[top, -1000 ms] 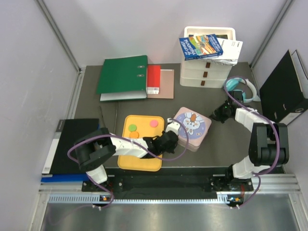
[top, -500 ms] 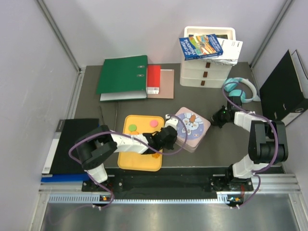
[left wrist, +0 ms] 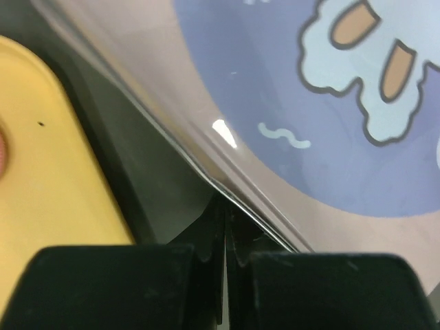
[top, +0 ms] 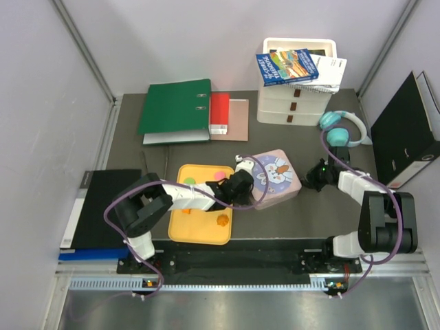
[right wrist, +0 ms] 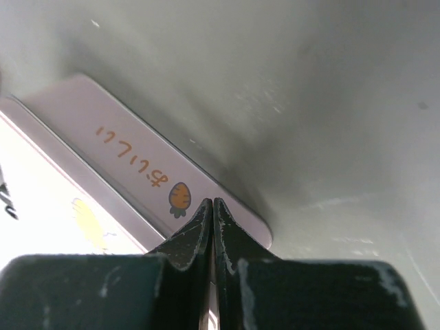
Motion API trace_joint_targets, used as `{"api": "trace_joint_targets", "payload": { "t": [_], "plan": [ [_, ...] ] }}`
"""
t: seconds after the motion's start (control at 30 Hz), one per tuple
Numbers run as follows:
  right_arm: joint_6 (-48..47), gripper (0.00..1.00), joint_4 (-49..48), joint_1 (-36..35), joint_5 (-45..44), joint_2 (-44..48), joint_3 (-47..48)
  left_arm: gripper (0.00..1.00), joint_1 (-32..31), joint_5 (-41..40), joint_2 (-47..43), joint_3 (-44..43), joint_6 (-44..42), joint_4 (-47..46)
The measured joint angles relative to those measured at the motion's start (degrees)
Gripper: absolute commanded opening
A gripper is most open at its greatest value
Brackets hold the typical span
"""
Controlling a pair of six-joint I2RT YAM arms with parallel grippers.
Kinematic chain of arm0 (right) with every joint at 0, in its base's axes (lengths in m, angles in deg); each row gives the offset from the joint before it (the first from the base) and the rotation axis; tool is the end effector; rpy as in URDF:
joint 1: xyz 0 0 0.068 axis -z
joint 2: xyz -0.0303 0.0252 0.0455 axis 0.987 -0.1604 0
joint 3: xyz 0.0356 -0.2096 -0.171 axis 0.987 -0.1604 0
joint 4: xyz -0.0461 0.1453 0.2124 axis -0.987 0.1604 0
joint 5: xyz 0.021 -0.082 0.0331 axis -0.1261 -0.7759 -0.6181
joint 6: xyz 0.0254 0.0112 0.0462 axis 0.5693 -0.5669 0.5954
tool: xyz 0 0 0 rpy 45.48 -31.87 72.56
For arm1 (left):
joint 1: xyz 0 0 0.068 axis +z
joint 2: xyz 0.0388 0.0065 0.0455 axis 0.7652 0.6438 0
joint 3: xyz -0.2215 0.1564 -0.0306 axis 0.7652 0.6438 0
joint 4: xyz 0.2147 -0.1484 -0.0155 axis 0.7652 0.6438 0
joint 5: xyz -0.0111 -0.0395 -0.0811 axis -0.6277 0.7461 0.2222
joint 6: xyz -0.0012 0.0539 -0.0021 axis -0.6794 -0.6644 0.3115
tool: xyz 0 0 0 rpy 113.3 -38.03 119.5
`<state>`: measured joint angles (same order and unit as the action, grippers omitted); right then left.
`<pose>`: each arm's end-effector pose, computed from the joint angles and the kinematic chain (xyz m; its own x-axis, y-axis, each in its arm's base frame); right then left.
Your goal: Pack the cookies
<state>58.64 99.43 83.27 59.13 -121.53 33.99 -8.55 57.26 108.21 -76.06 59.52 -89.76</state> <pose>0.2537 0.0003 0.1555 -0.6482 0.7499 -0.1322 0.5698 0.5929 0.5690 0.1926 -0.2975 0.1481 -0.7099 0.1573 -0.6865 0.4206 0.8766 -0.2340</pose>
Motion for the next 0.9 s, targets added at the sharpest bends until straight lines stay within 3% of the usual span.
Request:
{"api": "trace_joint_targets", "payload": {
  "t": [0.5,0.9],
  "plan": [
    [-1.3,0.00,7.6,-0.1,1.3,8.5,-6.9,0.00,7.0,2.0,5.6,-7.7,-1.7,1.4],
    [-1.4,0.00,14.6,0.1,-3.0,9.8,0.1,0.00,7.6,-1.8,4.9,-8.2,-0.7,5.5]
  ]
}}
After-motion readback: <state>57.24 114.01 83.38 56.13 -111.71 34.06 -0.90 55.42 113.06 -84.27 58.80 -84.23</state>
